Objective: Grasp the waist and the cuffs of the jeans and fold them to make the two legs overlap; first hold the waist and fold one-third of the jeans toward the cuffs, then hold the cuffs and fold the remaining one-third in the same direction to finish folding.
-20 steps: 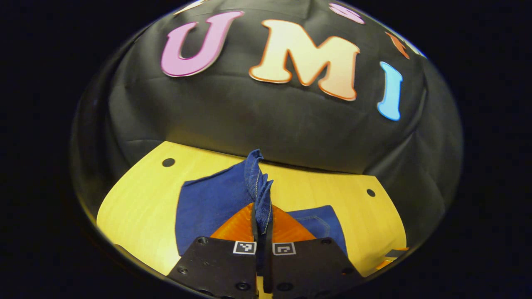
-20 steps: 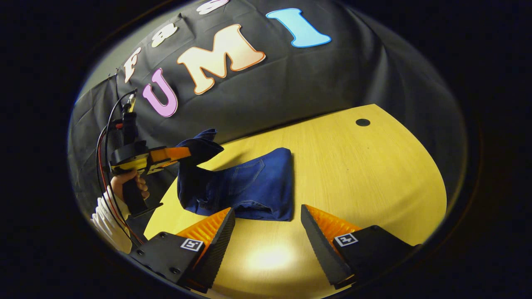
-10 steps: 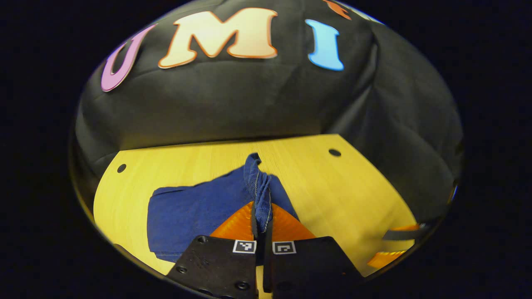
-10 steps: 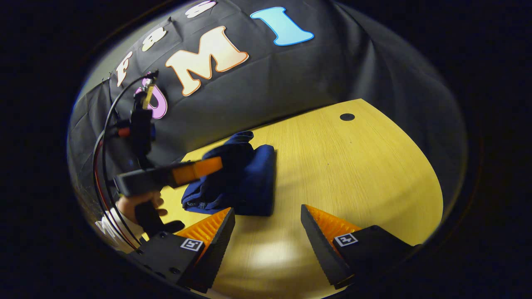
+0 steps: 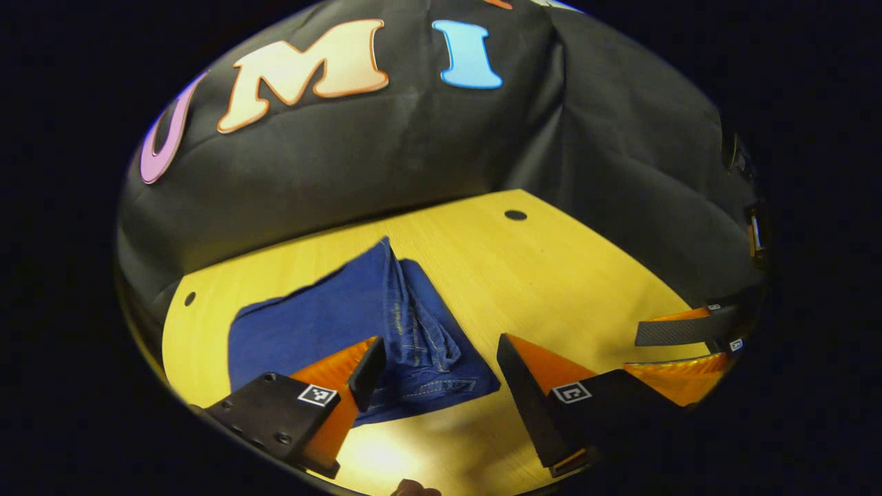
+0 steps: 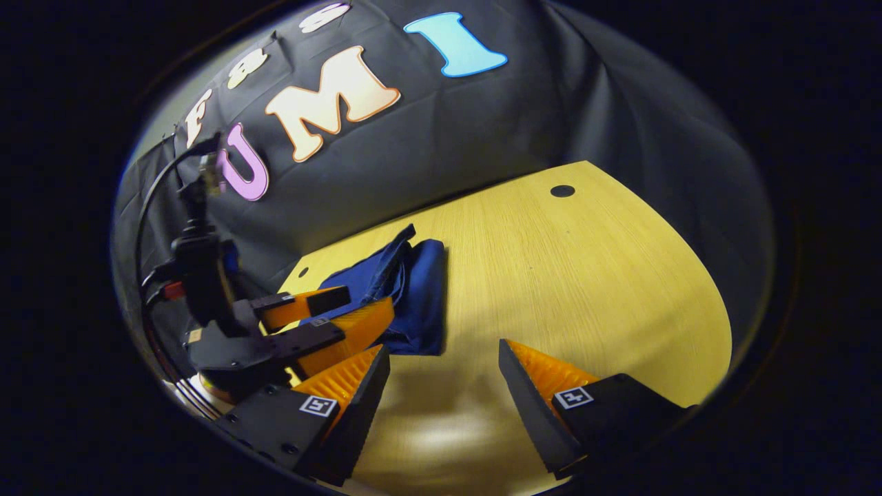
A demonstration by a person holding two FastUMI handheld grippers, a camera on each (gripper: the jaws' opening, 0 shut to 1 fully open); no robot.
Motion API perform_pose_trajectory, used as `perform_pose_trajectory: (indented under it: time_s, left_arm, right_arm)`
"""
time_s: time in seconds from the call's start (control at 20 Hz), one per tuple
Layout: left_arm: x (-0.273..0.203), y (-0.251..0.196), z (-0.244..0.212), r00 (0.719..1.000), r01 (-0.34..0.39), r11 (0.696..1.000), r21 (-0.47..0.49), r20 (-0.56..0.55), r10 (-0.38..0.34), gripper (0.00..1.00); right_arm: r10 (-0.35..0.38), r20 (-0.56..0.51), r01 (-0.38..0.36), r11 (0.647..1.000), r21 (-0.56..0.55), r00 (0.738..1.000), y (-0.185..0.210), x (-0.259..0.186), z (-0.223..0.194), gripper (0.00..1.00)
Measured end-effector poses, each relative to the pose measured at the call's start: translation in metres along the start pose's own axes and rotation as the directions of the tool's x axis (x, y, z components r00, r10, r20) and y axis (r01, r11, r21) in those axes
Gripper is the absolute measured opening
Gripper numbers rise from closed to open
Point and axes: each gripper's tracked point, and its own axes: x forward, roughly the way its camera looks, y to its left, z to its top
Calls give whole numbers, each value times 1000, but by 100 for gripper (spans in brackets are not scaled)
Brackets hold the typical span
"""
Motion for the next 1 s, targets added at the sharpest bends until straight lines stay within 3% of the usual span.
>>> perform_pose_trajectory:
  time_s: [0.25, 0.3, 0.35, 0.7, 1.0]
  left_arm:
    - [-60, 52, 12, 997, -39, 999, 29, 60, 37, 93]
    - [-71, 64, 9, 997, -43, 999, 16, 68, 41, 86]
    - [-81, 75, 5, 997, -43, 999, 2, 67, 43, 93]
    - [-142, 149, -33, 994, -100, 995, -3, 54, 100, 93]
    - [-159, 181, -48, 990, -130, 990, -57, 52, 133, 93]
  right_arm:
    - [-18, 81, 20, 999, -25, 997, 38, -13, 11, 98]
    - [-24, 104, 28, 999, -32, 994, 48, -17, 15, 98]
    - [-31, 123, 35, 999, -32, 992, 58, -22, 18, 98]
    - [-45, 259, 56, 998, -35, 965, 125, -56, 30, 98]
    - [-45, 287, 59, 997, -42, 957, 152, -66, 25, 98]
